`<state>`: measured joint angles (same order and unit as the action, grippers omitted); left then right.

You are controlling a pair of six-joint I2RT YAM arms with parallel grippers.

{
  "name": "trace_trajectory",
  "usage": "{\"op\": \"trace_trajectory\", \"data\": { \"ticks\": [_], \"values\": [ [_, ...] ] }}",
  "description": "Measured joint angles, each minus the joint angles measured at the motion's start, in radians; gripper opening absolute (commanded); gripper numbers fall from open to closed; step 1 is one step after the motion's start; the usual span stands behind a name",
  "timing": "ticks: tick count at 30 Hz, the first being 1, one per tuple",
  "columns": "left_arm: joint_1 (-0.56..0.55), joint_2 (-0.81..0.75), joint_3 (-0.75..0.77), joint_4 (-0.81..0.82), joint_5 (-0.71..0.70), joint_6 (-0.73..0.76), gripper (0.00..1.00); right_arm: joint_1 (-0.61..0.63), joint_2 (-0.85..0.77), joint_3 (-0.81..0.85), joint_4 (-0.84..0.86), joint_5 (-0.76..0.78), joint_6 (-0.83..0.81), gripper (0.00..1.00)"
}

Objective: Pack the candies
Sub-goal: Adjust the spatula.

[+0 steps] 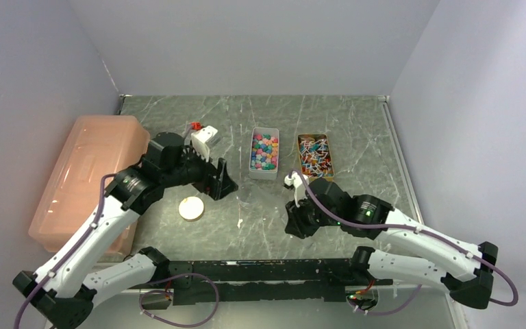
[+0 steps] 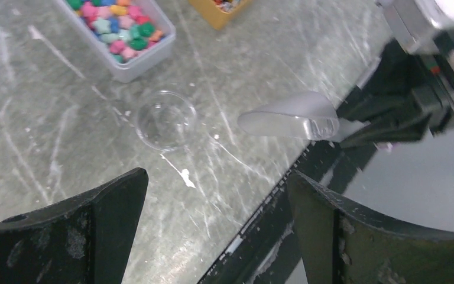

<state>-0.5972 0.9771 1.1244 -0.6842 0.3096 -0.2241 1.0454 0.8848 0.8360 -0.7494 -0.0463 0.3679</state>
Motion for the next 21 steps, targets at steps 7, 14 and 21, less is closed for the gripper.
{"op": "trace_trajectory", "data": {
  "ticks": [7, 14, 21],
  "values": [
    [0.0, -0.113, -0.008, -0.024, 0.233, 0.051, 0.94, 0.0, -0.069, 0.064, -0.028, -0.227, -0.045, 0.03],
    [0.0, -0.141, -0.008, -0.031, 0.413, 0.077, 0.94, 0.0, -0.102, 0.089, -0.028, -0.42, -0.047, 0.03],
    [0.0, -0.132, -0.008, -0.026, 0.52, 0.073, 0.82, 0.0, -0.103, 0.136, -0.006, -0.531, -0.055, 0.04]
  ]
}}
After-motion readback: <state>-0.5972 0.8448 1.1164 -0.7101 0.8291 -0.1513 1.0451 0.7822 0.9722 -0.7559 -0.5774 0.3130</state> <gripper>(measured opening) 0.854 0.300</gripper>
